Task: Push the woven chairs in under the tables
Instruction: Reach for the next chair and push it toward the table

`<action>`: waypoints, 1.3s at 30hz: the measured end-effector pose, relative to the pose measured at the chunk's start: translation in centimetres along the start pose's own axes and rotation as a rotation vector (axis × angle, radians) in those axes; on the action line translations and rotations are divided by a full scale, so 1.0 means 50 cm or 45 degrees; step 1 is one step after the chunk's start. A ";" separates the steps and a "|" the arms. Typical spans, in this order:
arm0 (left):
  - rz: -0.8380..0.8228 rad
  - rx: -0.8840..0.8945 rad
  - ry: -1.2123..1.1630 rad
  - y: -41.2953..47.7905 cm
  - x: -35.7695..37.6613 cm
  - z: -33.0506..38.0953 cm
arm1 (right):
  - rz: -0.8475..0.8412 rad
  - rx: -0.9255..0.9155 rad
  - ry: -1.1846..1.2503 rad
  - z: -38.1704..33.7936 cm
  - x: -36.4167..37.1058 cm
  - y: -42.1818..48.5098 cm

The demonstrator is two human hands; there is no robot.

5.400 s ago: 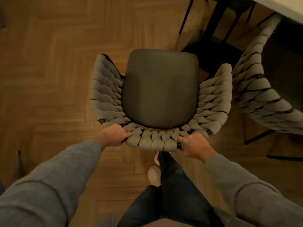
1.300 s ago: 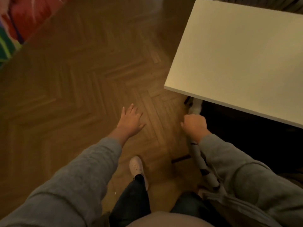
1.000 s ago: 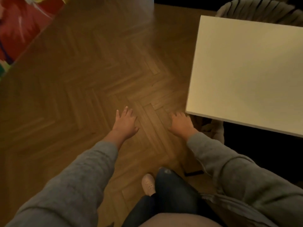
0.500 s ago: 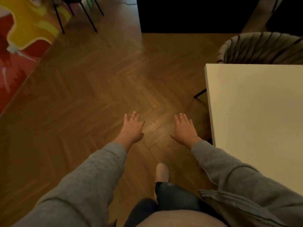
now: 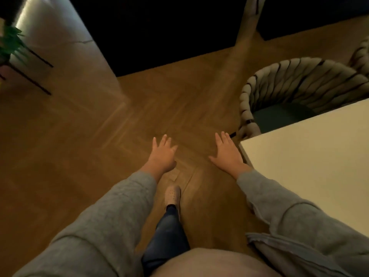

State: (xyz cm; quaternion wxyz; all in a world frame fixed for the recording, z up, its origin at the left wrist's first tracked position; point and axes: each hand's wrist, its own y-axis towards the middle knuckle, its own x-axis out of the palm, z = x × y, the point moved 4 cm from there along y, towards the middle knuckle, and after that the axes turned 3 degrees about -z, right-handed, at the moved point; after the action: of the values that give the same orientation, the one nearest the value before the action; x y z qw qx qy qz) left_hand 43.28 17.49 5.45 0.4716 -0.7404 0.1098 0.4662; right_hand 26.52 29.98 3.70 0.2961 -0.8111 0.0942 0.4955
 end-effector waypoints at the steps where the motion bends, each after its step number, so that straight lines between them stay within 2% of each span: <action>1: -0.005 0.038 0.032 0.045 -0.032 -0.018 | 0.033 0.035 0.031 -0.002 -0.019 0.036; 5: 0.036 0.202 0.201 0.222 -0.185 -0.068 | 0.223 0.271 0.153 0.016 -0.103 0.164; 9: 0.058 0.376 0.345 0.360 -0.308 -0.045 | 0.357 0.530 0.262 0.078 -0.166 0.237; 14: 0.143 0.604 0.494 0.544 -0.441 0.037 | 0.316 0.884 0.433 0.193 -0.219 0.341; 20: 0.187 0.777 0.632 0.744 -0.617 0.149 | 0.278 0.958 0.757 0.306 -0.291 0.507; 25: 0.175 0.883 0.794 0.873 -0.738 0.257 | 0.241 1.056 0.972 0.405 -0.347 0.586; 29: 0.210 1.053 0.935 0.954 -0.809 0.365 | 0.264 1.192 1.147 0.483 -0.384 0.614; 35: 0.271 1.442 1.202 1.068 -0.900 0.571 | 0.372 1.390 1.414 0.585 -0.420 0.657; 39: 0.351 1.750 1.495 1.128 -0.949 0.713 | 0.567 1.580 1.626 0.630 -0.430 0.664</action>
State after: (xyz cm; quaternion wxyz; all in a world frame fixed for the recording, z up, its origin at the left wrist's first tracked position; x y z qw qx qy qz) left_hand -37.30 2.92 5.22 0.6173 -0.3952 0.6727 -0.1011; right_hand -22.41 18.27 -1.19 0.4678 -0.5896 0.6432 -0.1407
